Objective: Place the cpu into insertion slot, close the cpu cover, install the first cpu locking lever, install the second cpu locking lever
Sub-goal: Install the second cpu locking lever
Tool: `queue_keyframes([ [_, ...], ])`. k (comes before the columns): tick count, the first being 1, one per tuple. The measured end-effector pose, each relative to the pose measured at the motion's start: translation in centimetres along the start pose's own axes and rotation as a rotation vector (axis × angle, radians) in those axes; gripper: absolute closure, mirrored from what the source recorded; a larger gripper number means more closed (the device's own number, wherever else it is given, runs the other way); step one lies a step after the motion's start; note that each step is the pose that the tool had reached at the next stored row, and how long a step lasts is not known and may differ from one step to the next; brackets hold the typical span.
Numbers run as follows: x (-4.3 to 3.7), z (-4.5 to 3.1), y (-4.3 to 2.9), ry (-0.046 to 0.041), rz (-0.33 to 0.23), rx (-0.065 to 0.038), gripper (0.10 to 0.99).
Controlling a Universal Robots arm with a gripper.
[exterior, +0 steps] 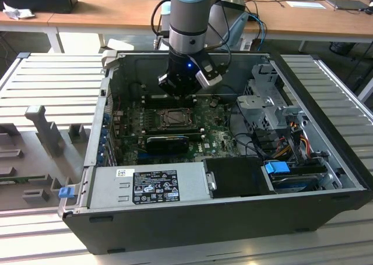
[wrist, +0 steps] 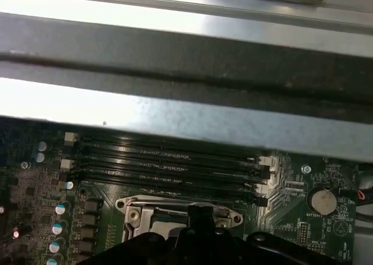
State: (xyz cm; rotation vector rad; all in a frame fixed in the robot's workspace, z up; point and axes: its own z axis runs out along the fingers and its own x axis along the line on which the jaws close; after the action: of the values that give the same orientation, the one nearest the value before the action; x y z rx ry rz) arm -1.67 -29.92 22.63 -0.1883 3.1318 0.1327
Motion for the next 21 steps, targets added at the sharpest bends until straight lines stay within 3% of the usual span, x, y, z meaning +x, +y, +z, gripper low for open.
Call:
queue_keyframes([
  [3, -0.01, -1.07, 0.09, -0.0002, 0.000, 0.000, 0.980],
  [4, -0.01, -1.69, 0.14, -0.0001, 0.000, 0.000, 0.980],
  [5, -0.02, -2.77, 0.24, -0.0001, 0.000, 0.000, 0.980],
  [6, -0.02, -3.01, 0.23, -0.0003, 0.000, 0.000, 0.980],
  [16, 0.04, -3.00, -0.40, 0.0000, 0.000, 0.001, 0.980],
  [21, 0.20, -3.07, -1.68, 0.0000, 0.000, 0.001, 0.980],
])
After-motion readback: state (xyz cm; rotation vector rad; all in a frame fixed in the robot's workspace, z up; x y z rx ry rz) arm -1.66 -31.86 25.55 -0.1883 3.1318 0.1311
